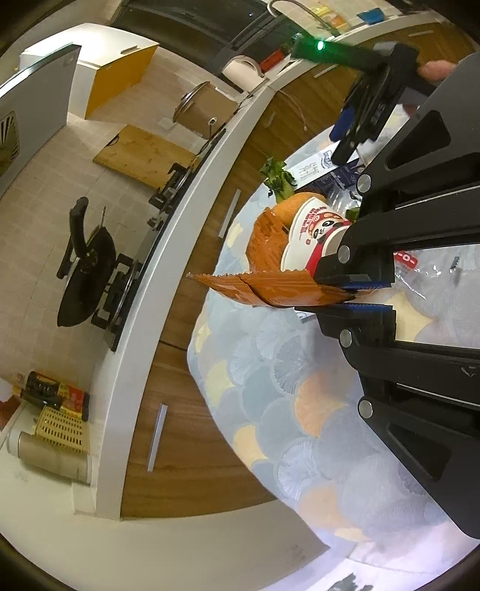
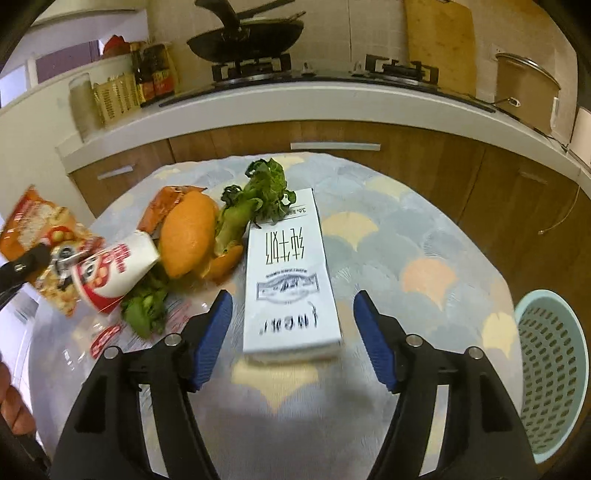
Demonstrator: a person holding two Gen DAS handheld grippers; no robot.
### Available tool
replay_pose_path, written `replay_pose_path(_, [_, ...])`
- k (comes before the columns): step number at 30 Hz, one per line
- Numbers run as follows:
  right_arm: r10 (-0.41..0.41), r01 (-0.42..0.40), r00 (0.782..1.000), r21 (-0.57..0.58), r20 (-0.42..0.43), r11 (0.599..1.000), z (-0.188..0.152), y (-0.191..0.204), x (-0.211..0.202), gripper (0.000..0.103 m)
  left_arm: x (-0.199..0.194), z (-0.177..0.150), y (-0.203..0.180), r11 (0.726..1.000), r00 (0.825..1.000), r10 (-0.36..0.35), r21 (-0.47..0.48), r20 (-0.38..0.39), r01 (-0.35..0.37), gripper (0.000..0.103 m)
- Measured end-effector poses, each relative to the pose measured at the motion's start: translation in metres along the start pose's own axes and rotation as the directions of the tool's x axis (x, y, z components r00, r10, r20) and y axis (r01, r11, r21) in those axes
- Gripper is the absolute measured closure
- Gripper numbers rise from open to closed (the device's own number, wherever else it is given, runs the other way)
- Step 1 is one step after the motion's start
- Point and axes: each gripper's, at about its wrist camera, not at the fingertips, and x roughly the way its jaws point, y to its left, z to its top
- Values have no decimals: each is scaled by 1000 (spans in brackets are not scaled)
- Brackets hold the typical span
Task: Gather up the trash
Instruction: 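Grasp the orange snack wrapper with the left tool while the right tool grasps the milk carton, then carry wrapper and carton to the blue basket and open both tools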
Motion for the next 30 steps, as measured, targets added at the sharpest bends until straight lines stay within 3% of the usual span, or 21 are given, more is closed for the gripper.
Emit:
replay_pose_path(7, [7, -6, 999, 20, -50, 1000, 1, -5, 22, 31, -7, 3, -3, 1000, 1000, -12, 3, 17, 12, 100])
replay_pose_path(9, [11, -10, 998, 18, -58, 1000, 0, -6, 22, 48, -8, 3, -6, 1000, 1000, -18, 7, 19, 17, 100])
replay_pose_path(11, [9, -8, 999, 16, -49, 1000, -2, -7, 18, 49, -10, 3, -8, 1000, 1000, -21, 12, 21, 21, 100])
replay_pose_path(19, [-110, 111, 993, -15, 34, 994, -13, -15, -21, 52, -16, 3, -31, 997, 997, -64, 39, 30, 63, 100])
replay_pose_path(30, [-125, 123, 981, 18, 147, 992, -7, -52, -91, 52, -23, -4, -78, 985, 989, -144, 100, 25, 141, 100])
